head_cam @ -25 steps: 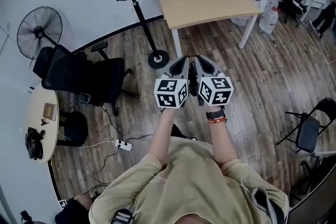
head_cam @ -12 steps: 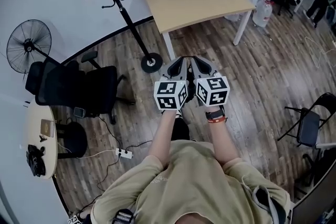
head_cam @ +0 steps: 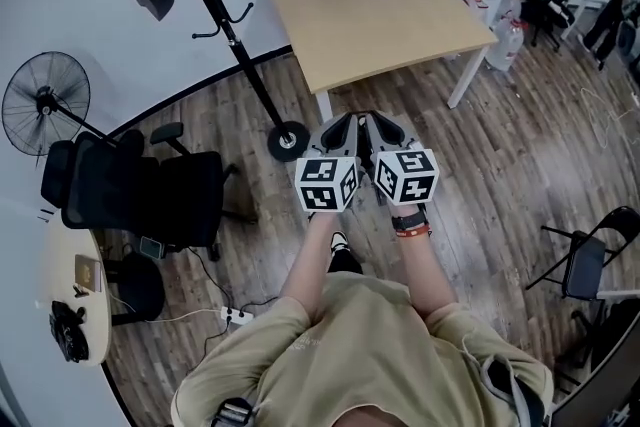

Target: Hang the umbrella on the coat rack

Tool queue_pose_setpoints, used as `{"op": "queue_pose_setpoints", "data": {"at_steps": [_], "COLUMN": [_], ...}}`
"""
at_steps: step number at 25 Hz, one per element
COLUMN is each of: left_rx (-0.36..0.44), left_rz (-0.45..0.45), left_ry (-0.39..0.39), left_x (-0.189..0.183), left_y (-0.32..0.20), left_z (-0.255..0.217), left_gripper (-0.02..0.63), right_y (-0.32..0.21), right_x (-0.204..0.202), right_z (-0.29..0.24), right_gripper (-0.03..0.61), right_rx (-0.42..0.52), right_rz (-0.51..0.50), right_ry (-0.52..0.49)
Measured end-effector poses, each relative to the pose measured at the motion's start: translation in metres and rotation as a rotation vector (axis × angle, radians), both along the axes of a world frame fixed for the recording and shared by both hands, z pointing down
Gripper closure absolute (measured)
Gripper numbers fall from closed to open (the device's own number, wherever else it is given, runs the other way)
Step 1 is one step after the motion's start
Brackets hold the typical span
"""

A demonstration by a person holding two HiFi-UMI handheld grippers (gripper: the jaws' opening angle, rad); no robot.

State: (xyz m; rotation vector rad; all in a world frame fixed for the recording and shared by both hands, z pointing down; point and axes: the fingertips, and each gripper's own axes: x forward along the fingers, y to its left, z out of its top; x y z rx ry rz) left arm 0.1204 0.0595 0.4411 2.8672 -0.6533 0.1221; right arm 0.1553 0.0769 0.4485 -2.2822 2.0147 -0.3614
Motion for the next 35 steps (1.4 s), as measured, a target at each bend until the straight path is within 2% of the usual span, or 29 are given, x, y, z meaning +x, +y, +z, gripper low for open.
{"op": "queue_pose_setpoints", "data": {"at_steps": [7, 13, 18, 23, 26, 35], "left_rx": [-0.016, -0.026, -0.018, -0.052, -0.059, -0.041], "left_rz": [-0.023, -0.05, -0.081, -0.132, -0.182, -0.424], "left_ry": [0.015, 0.021, 0.027, 0.019, 0.025, 0.016], "left_x": [0.012, 0.003, -0.007, -0.011, -0.019, -0.03], "left_y": [-0.087, -0.158, -0.202, -0.24, -0.268, -0.377], "left_z": [0.0, 0.004, 0.008, 0.017, 0.018, 0.02], "left_gripper": [0.591, 0.591, 0.591, 0.591, 0.591, 0.591], "right_y": [-0.088, -0.16, -0.206, -0.245, -0.275, -0.393], "right_x": [0.01, 0.0, -0.009, -0.013, -0.02, -0.03], "right_z": [0.001, 0.008, 0.011, 0.019, 0.019, 0.024], "right_gripper": [0.558, 0.558, 0.558, 0.558, 0.558, 0.558], "right_rx": [-0.024, -0.03, -0.021, -0.057, -0.06, -0.073], "right_rz": [-0.032, -0.071, -0.095, -0.146, -0.196, -0.438], "right_ry": [0.005, -0.006, -0.003, -0.009, -0.005, -0.008]}}
